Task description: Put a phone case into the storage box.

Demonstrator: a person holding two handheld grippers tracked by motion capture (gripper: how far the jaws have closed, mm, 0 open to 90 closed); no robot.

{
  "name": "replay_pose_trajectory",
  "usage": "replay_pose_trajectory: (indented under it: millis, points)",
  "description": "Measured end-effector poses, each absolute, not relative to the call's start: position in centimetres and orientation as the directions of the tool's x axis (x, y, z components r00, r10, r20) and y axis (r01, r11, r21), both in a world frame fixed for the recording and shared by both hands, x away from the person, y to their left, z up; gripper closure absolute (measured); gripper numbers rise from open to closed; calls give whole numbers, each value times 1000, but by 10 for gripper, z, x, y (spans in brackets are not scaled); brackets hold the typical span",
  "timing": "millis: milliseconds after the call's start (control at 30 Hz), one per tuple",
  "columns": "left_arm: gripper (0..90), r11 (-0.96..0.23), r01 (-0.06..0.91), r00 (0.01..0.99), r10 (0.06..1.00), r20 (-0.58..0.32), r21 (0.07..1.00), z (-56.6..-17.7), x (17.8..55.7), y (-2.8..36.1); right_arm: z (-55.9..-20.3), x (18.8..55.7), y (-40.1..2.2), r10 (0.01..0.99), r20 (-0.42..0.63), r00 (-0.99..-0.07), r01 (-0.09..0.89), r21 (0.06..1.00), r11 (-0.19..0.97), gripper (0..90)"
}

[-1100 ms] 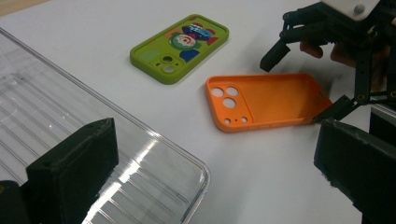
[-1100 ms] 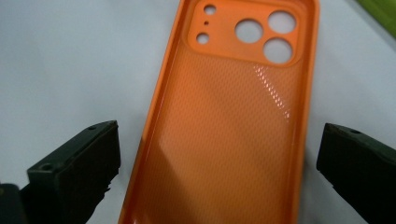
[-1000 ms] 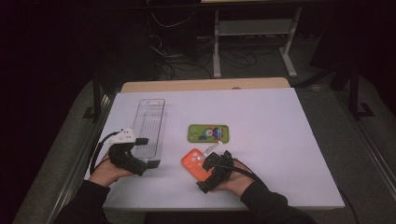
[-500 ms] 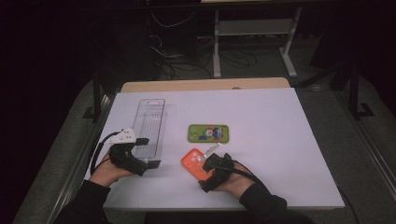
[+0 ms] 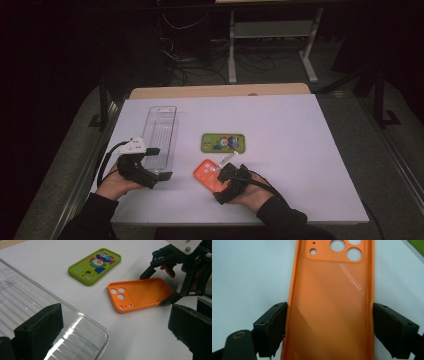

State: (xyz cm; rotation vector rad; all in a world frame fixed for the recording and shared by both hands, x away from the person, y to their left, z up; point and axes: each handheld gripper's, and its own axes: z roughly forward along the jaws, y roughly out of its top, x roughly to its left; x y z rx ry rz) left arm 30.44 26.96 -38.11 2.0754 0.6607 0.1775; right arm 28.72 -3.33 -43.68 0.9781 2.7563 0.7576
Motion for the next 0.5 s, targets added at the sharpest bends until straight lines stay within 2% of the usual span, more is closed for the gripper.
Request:
replay_pose_trajectory:
  millis: [133,500]
  points:
    - [0,-432,383,847,517,-123,817,-381,304,269,-438,290,-37,577,15,-817,502,510,698,154]
    - [0,-433,371,854,507,-118,821,-380,304,267,-434,295,-47,515,28,-857,448,536,716,156]
